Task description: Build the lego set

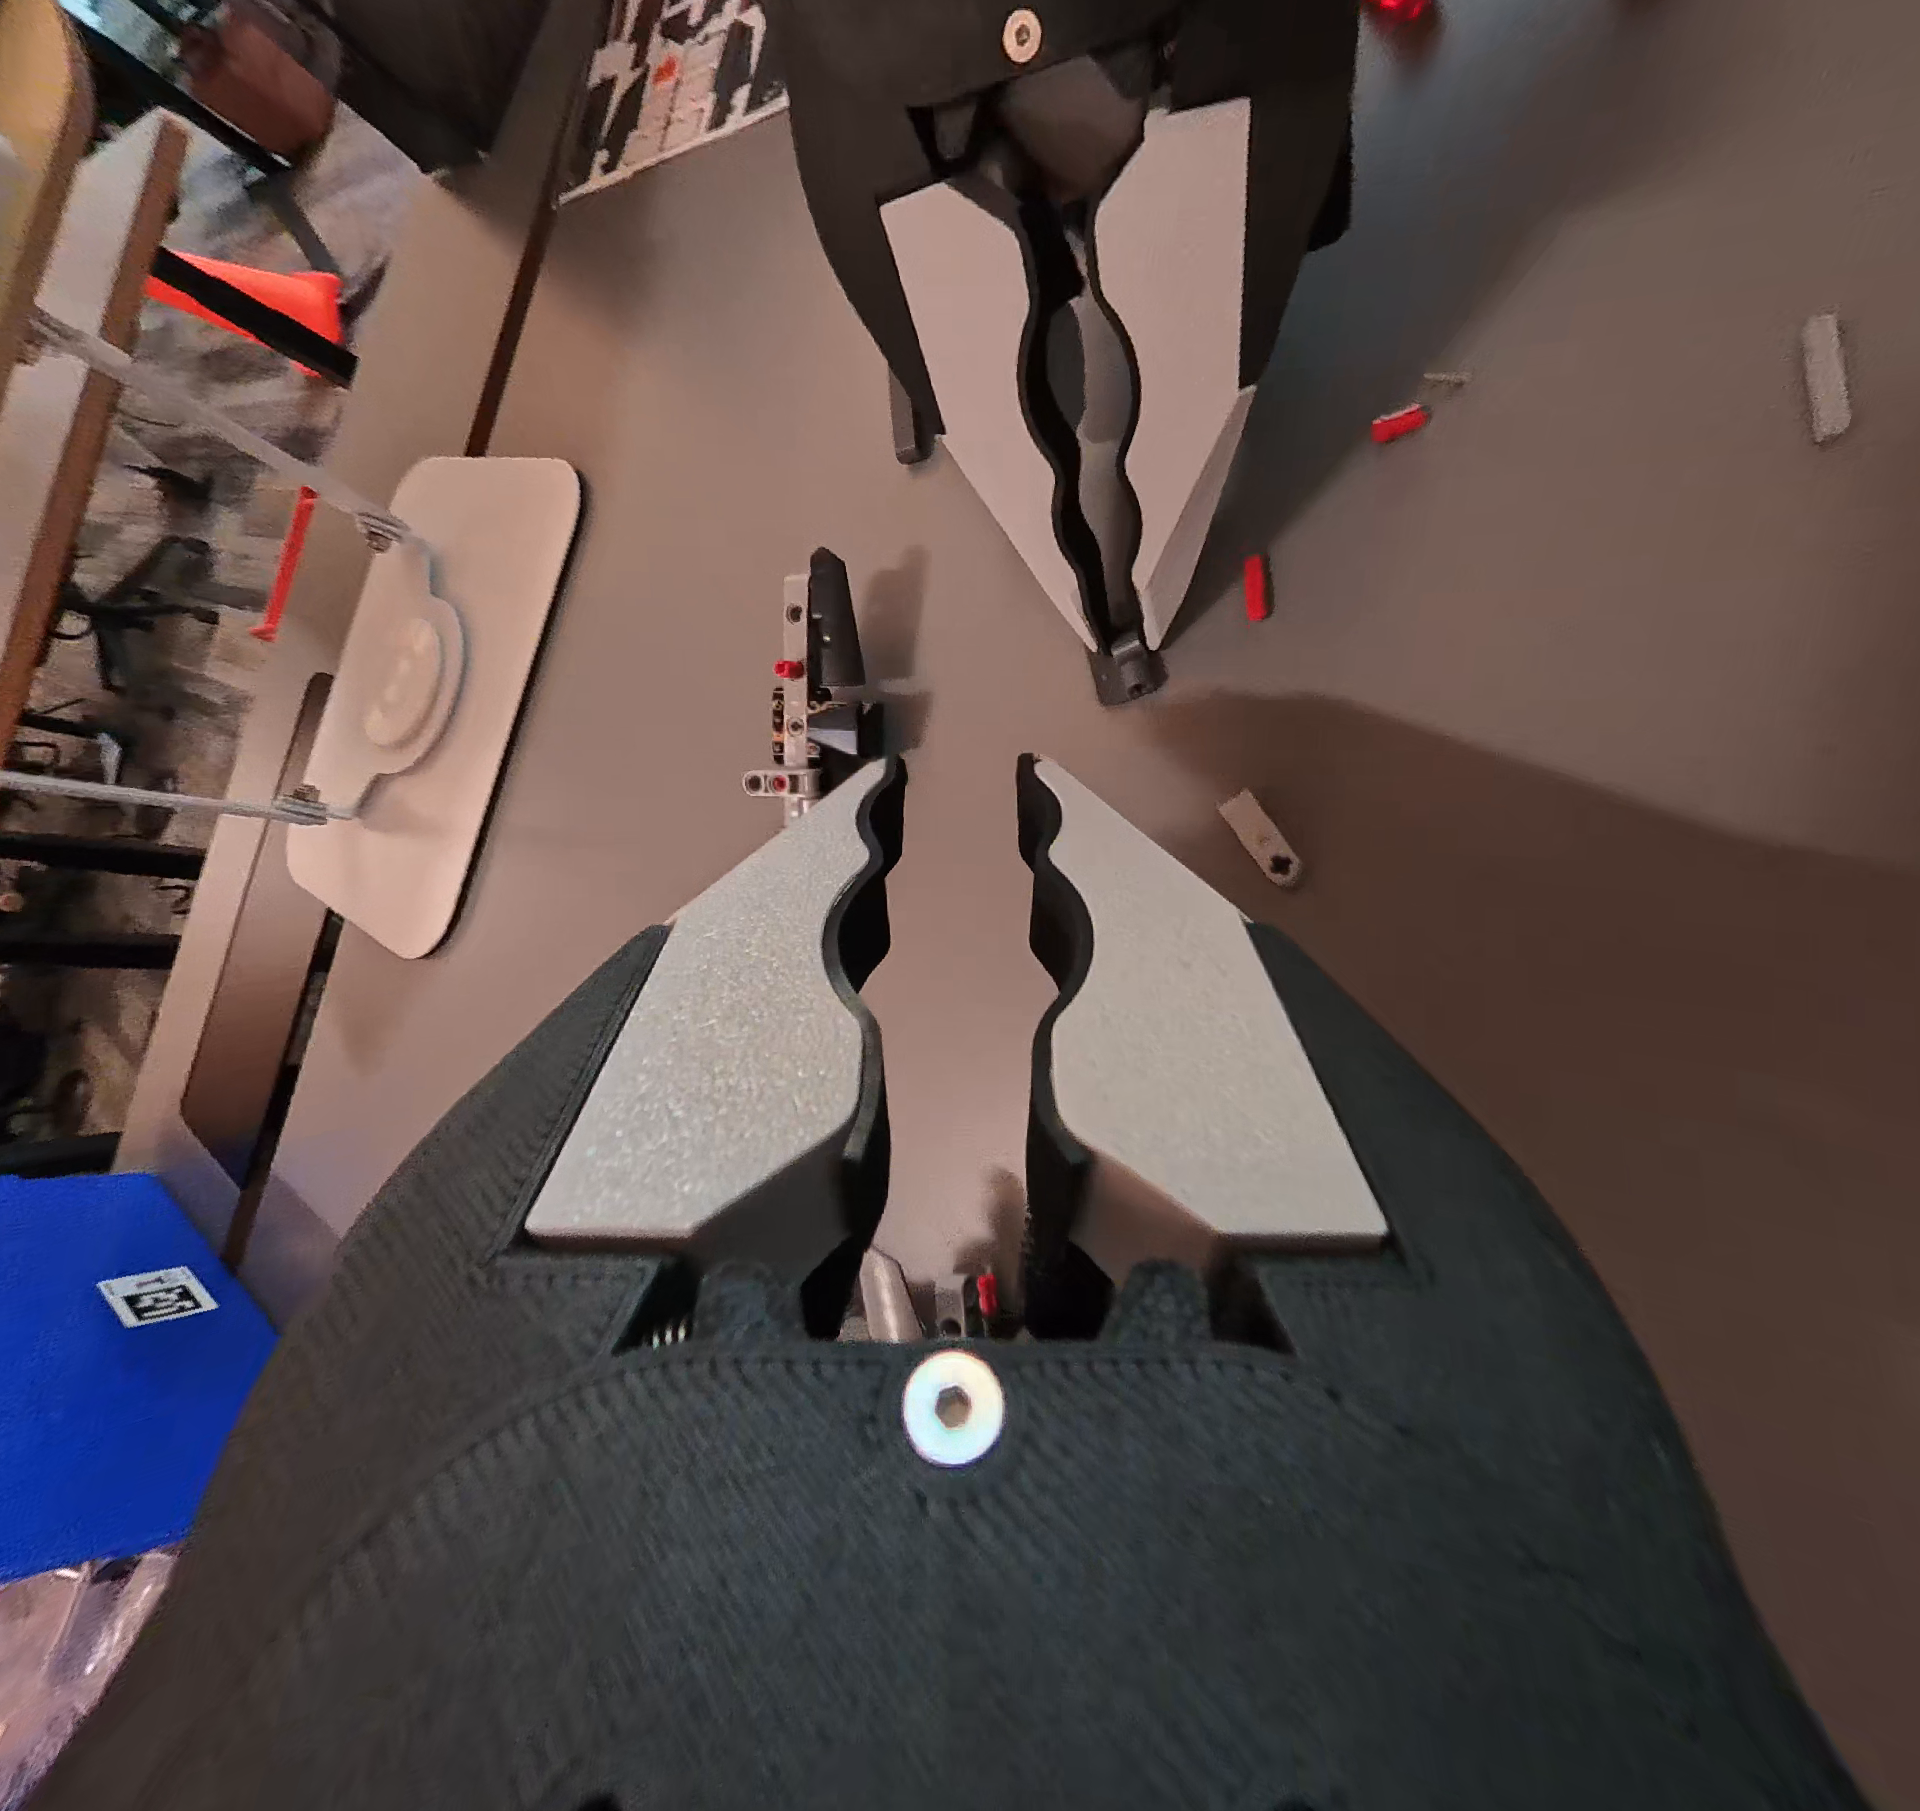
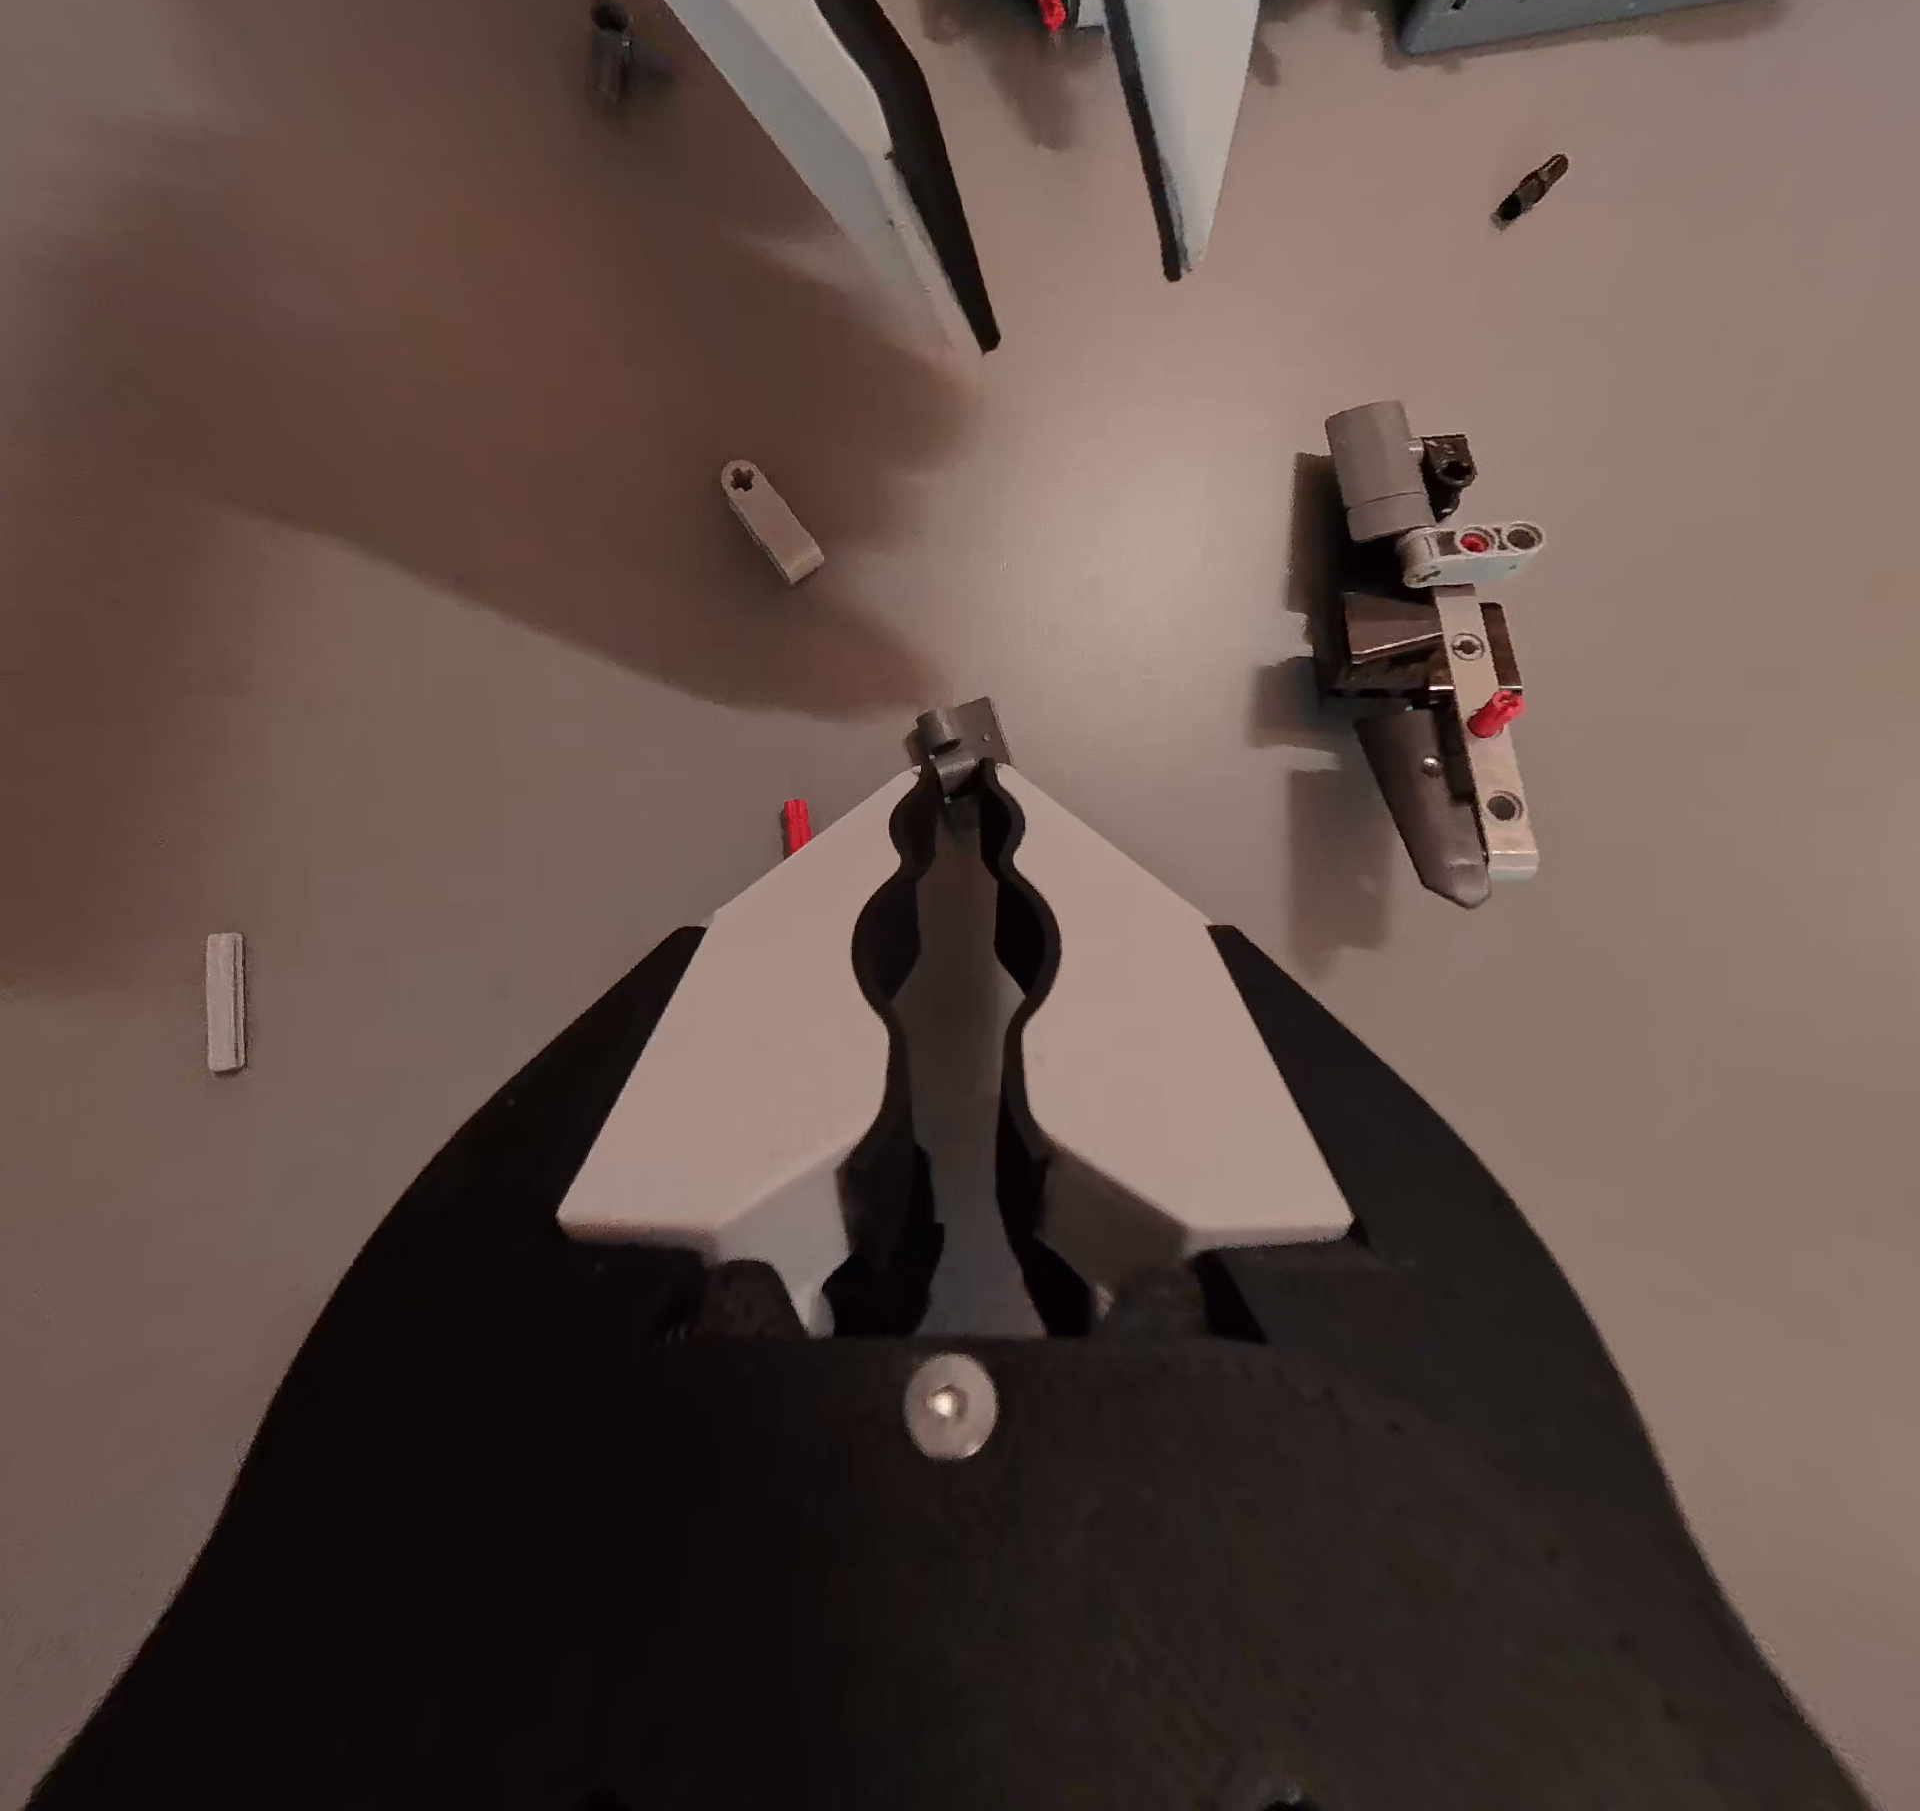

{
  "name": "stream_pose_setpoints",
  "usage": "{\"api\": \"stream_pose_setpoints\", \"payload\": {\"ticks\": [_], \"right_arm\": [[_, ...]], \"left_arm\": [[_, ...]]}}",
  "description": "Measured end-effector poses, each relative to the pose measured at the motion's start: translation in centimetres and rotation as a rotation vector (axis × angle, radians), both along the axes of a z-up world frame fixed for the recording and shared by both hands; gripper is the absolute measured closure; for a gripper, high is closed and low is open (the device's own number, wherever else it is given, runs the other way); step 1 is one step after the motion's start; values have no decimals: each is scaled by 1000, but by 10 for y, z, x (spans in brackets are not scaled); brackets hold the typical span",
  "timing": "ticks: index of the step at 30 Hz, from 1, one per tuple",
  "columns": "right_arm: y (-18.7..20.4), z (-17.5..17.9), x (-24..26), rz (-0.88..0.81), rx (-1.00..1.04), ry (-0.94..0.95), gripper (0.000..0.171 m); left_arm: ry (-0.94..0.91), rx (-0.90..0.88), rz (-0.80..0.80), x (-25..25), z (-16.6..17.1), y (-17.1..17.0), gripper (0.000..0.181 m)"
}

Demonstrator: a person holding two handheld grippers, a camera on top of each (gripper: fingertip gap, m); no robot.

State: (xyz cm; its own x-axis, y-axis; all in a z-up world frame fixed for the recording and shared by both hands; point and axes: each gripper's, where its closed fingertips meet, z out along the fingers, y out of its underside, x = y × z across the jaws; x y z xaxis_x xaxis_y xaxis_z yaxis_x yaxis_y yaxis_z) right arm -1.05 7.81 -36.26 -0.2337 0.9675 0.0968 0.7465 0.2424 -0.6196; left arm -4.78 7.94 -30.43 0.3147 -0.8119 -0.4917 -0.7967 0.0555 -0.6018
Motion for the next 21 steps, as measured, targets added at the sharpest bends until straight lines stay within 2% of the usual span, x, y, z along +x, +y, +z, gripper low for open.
{"api": "stream_pose_setpoints", "payload": {"ticks": [4,12,15,21], "right_arm": [[0,14,3,-39,-55,84,166],[-13,70,10,-115,-221,338,166],[-16,74,17,-114,-201,353,166],[-38,79,26,-75,-374,337,166]], "left_arm": [[-39,70,36,1,11,8,161],[-194,149,53,11,36,1,162],[-219,160,53,16,40,-4,161],[-239,149,1,31,41,-21,158]]}}
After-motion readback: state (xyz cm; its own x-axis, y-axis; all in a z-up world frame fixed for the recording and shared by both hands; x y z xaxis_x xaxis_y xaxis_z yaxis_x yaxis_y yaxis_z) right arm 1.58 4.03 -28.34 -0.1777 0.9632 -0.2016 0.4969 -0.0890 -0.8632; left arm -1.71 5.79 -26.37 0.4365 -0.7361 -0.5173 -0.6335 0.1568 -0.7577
